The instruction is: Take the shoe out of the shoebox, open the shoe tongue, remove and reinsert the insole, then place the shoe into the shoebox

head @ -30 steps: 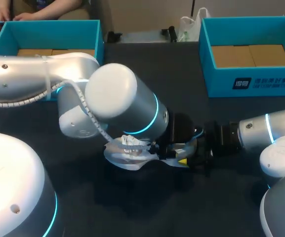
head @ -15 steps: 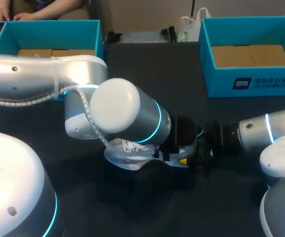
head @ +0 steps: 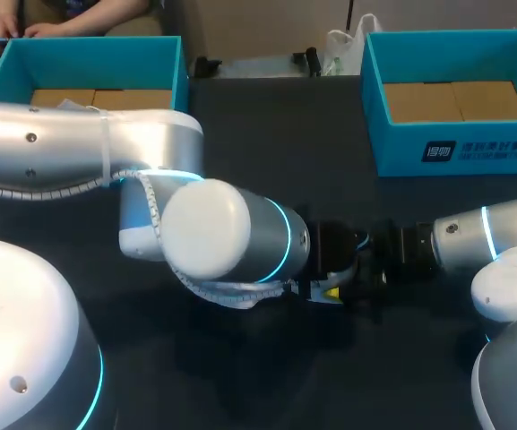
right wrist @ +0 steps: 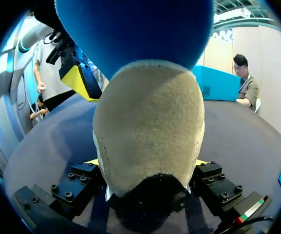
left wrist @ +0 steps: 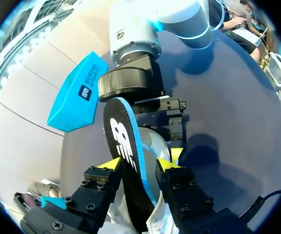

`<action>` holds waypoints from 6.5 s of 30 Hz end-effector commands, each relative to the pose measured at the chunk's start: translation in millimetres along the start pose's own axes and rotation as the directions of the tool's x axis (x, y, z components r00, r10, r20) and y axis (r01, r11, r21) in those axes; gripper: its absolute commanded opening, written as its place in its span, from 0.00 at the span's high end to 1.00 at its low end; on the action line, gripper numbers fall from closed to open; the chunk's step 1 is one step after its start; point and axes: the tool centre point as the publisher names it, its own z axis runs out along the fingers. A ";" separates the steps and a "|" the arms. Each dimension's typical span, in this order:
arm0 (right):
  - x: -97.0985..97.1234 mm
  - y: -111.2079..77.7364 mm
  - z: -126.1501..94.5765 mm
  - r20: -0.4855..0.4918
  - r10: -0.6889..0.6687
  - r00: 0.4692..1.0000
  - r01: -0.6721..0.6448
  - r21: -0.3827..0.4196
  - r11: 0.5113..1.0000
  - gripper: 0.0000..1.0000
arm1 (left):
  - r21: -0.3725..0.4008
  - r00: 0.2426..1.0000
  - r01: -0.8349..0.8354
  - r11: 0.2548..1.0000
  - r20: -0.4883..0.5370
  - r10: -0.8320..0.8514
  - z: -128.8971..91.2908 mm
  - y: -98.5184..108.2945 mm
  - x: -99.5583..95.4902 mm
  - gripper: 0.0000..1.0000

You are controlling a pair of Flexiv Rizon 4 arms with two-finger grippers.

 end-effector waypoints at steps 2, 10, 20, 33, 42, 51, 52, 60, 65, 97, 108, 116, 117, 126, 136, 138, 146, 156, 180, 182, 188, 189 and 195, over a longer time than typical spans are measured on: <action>1.6 -0.2 1.1 0.001 0.000 1.000 0.000 0.002 1.000 1.00 | -0.009 0.998 0.000 1.000 0.059 0.001 0.2 -1.2 4.7 0.56; 1.6 -0.2 1.1 0.001 0.000 1.000 0.000 0.002 1.000 1.00 | -0.012 0.993 0.014 1.000 0.120 -0.013 -1.0 -0.3 2.3 0.57; 1.6 -0.2 1.1 0.001 0.000 1.000 0.000 0.002 1.000 1.00 | -0.009 0.990 0.007 1.000 0.143 -0.005 7.1 3.7 -1.3 0.57; 1.6 -0.2 1.1 0.001 0.000 1.000 0.000 0.002 1.000 1.00 | -0.006 0.988 -0.003 1.000 0.153 0.004 18.6 5.9 -3.8 0.78; 1.6 -0.2 1.1 0.001 0.000 1.000 0.000 0.002 1.000 1.00 | -0.006 0.986 -0.006 1.000 0.164 0.007 19.3 5.9 -1.0 1.00; 1.6 -0.2 1.1 0.001 0.000 1.000 0.000 0.002 1.000 1.00 | 0.014 0.990 0.001 1.000 0.138 -0.003 3.8 1.3 -6.0 1.00; 1.6 -0.2 1.1 0.001 0.000 1.000 0.000 0.002 1.000 1.00 | 0.008 0.990 -0.002 1.000 0.140 0.001 1.8 0.1 -7.0 1.00; 1.6 -0.2 1.1 0.001 0.000 1.000 0.000 0.002 1.000 1.00 | 0.009 0.993 -0.057 0.998 0.108 0.056 -13.3 -7.9 -11.2 1.00; 1.6 -0.2 1.1 0.001 0.000 1.000 0.000 0.002 1.000 1.00 | 0.010 0.991 -0.079 0.997 0.107 0.077 -20.6 -13.8 -13.4 1.00; 1.6 -0.2 1.1 0.001 0.000 1.000 0.000 0.002 1.000 1.00 | -0.064 0.988 -0.147 0.987 -0.061 0.144 -44.2 -40.2 -27.8 1.00; 1.6 -0.2 1.1 0.001 0.000 1.000 0.000 0.002 1.000 1.00 | -0.077 0.968 -0.197 0.977 -0.170 0.182 -56.7 -49.6 -30.3 1.00; 1.6 -0.2 1.1 0.001 0.000 1.000 0.000 0.002 1.000 1.00 | -0.026 0.956 -0.199 0.980 -0.226 0.188 -75.1 -61.7 -39.0 1.00; 1.6 -0.2 1.1 0.001 0.000 1.000 0.000 0.002 1.000 1.00 | -0.019 0.956 -0.197 0.980 -0.226 0.188 -77.6 -62.9 -40.1 1.00; 1.6 -0.2 1.1 0.001 0.000 1.000 0.000 0.002 1.000 1.00 | 0.073 0.968 -0.153 0.986 -0.190 0.164 -99.0 -81.2 -51.9 1.00; 1.6 -0.2 1.1 0.001 0.000 1.000 0.000 0.002 1.000 1.00 | 0.164 0.969 -0.084 0.983 -0.216 0.119 -113.1 -109.3 -68.3 1.00; 1.6 -0.2 1.1 0.001 0.000 1.000 0.000 0.002 1.000 1.00 | 0.187 0.971 -0.057 0.981 -0.218 0.098 -116.6 -116.6 -71.8 1.00; 1.6 -0.2 1.1 0.001 0.000 1.000 0.000 0.002 1.000 1.00 | 0.271 0.963 0.039 0.962 -0.267 0.036 -126.8 -134.3 -81.4 1.00; 1.6 -0.2 1.1 0.001 0.000 1.000 0.000 0.002 1.000 1.00 | 0.388 0.944 0.161 0.907 -0.329 -0.027 -151.1 -155.6 -89.7 1.00; 1.6 -0.2 1.1 0.001 0.000 1.000 0.000 0.002 1.000 1.00 | 0.600 0.780 0.572 0.560 -0.609 -0.145 -217.3 -150.1 -117.9 1.00; 1.6 -0.2 1.1 0.001 0.000 1.000 0.000 0.002 1.000 1.00 | 0.608 0.772 0.593 0.528 -0.615 -0.160 -222.7 -147.7 -118.8 1.00; 1.6 -0.2 1.1 0.001 0.000 1.000 0.000 0.002 1.000 1.00 | 0.611 0.750 0.641 0.465 -0.628 -0.208 -232.4 -144.5 -123.7 1.00; 1.6 -0.2 1.1 0.001 0.000 1.000 0.000 0.002 1.000 1.00 | 0.611 0.746 0.644 0.460 -0.635 -0.202 -233.3 -144.3 -125.3 1.00; 1.6 -0.2 1.1 0.001 0.000 1.000 0.000 0.002 1.000 1.00 | 0.588 0.674 0.696 0.412 -0.733 -0.093 -238.8 -142.5 -129.3 1.00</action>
